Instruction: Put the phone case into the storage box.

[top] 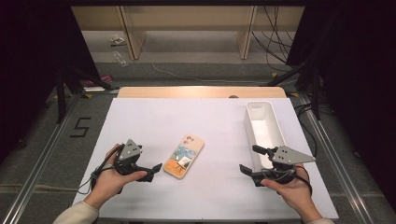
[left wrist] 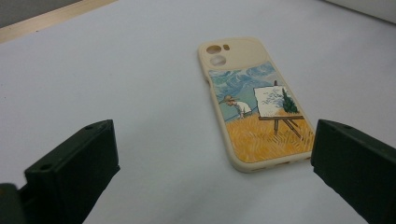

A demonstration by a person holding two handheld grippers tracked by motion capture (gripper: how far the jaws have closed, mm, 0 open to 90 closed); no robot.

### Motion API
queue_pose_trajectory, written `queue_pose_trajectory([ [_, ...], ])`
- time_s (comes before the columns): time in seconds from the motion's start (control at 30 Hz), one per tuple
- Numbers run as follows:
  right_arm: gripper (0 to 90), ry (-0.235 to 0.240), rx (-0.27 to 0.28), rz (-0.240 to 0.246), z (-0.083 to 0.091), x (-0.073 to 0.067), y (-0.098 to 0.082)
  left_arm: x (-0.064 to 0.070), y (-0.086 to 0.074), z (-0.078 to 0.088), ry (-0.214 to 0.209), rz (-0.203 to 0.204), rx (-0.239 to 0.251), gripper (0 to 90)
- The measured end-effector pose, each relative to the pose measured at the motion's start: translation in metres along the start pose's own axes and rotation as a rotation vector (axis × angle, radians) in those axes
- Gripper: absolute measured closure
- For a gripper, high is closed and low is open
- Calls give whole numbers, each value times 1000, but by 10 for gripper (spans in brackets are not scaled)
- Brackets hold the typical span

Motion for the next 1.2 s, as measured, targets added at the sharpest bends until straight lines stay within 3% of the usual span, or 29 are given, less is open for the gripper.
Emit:
queue_pose_trajectory([
  [0.4,157,0,-2,4,0,-1,0,1,0,0,3,7,1,31],
  [0.87,158,0,-1,-3,-1,-1,0,2,-1,-1,-3,19,-4,136],
  [0.97,158,1,0,-4,-1,-1,0,4,2,-1,-34,25,16,328],
  [1.0,158,1,0,-4,-1,-1,0,5,3,-1,-46,22,24,328],
  [1.13,158,3,1,-5,-2,-1,0,10,7,-2,-75,25,42,645],
  [1.2,158,4,2,-8,-2,-1,0,13,9,-4,-89,37,36,753],
])
Point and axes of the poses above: each handheld gripper's, and its own axes: z roughly backward along the jaws, y roughly out of its top, x roughly to its right, the point moved 7 cm from there along -z, roughly forward along the jaws, and after that the axes turned 10 degrees about x, right-handed, at the moved point
